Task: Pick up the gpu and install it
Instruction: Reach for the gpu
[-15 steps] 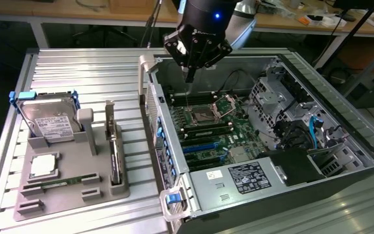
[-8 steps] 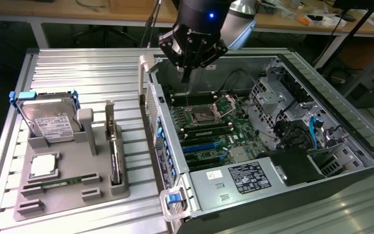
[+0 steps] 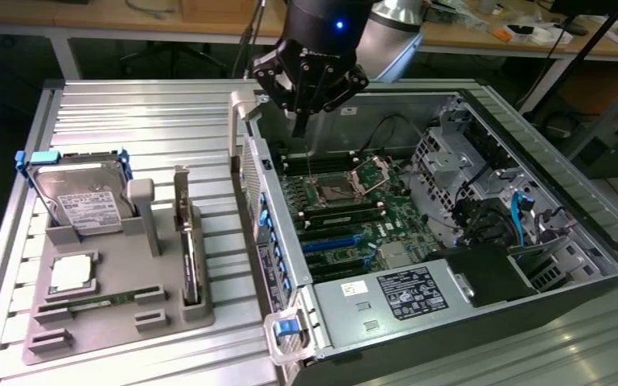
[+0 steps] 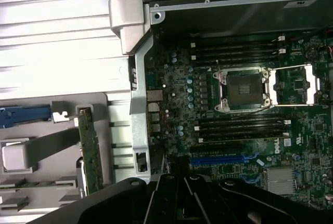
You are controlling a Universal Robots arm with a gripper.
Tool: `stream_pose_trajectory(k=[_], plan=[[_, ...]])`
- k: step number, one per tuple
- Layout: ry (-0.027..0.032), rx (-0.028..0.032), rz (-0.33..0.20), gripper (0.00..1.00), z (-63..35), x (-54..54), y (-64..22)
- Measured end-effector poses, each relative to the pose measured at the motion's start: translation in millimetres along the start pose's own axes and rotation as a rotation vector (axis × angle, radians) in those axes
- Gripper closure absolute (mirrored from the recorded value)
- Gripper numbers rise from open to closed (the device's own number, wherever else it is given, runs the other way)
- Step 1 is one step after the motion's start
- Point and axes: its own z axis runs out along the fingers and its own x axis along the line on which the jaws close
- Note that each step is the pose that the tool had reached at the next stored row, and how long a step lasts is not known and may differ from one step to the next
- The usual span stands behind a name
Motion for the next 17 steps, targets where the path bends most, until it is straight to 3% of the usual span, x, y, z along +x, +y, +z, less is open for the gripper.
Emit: stream_pose_trajectory(k=[17], plan=[[-0.0001,0.0,0.0,0.89,0.8,22.0,-1.7]])
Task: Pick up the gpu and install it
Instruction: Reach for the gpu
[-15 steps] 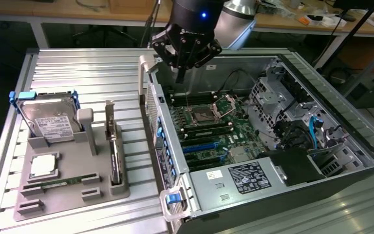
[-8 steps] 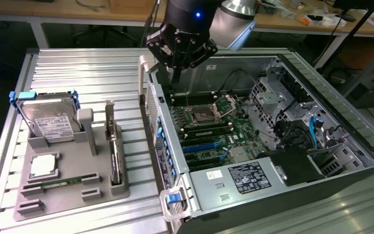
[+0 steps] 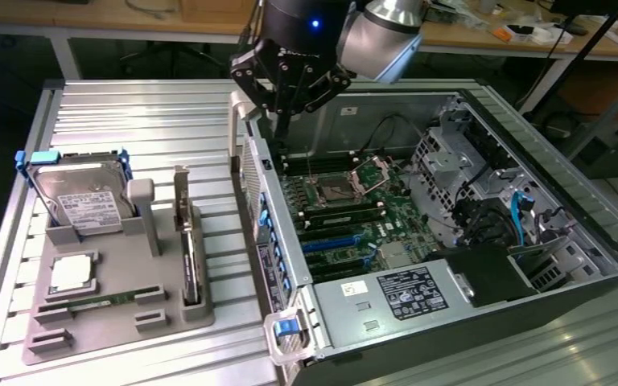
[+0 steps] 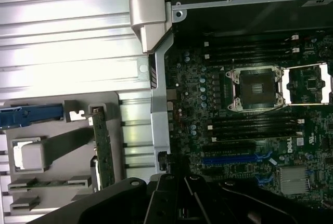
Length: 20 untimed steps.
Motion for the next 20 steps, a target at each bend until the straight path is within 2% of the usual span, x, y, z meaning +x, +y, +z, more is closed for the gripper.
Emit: stream_pose_trajectory(k=[20], plan=[[-0.0001,0.0,0.0,0.89,1.0,27.4,-2.1]])
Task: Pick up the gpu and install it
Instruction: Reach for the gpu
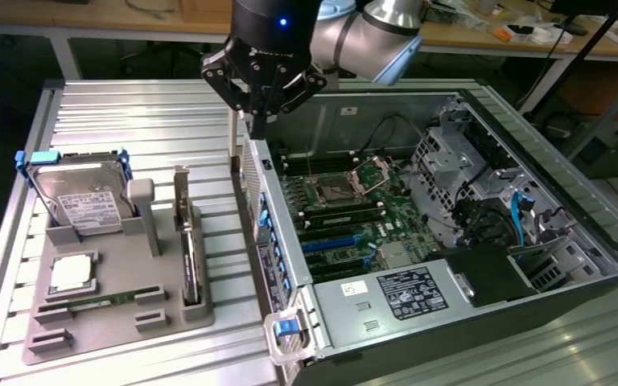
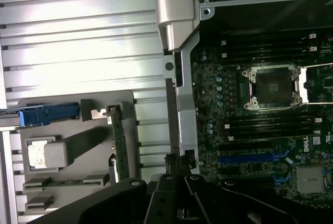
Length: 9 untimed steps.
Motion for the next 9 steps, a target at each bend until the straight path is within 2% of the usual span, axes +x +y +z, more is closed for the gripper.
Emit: stream_pose_trajectory(k=[9], plan=[[0.0001,0.0001,0.0,0.89,0.4,12.6,-1.0]])
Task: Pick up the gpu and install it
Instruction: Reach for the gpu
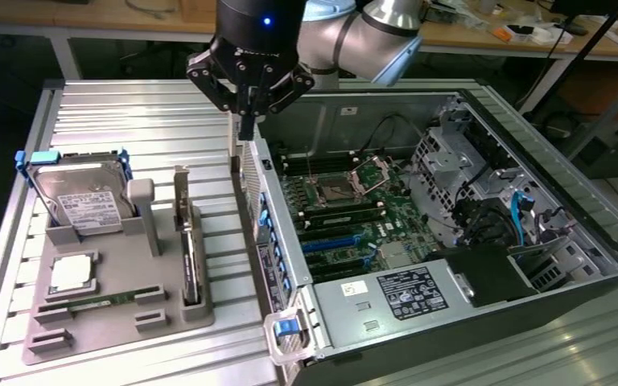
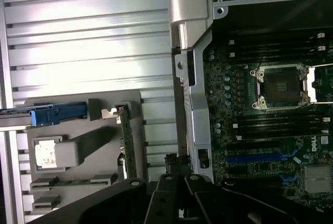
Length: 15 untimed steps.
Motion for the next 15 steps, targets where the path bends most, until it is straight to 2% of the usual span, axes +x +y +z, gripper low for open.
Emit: stream_pose_trajectory(k=[8,15], plan=[[0.0,0.0,0.0,0.89,0.4,10.6,-0.8],[0.0,0.0,0.0,0.89,0.4,12.5,-1.0]])
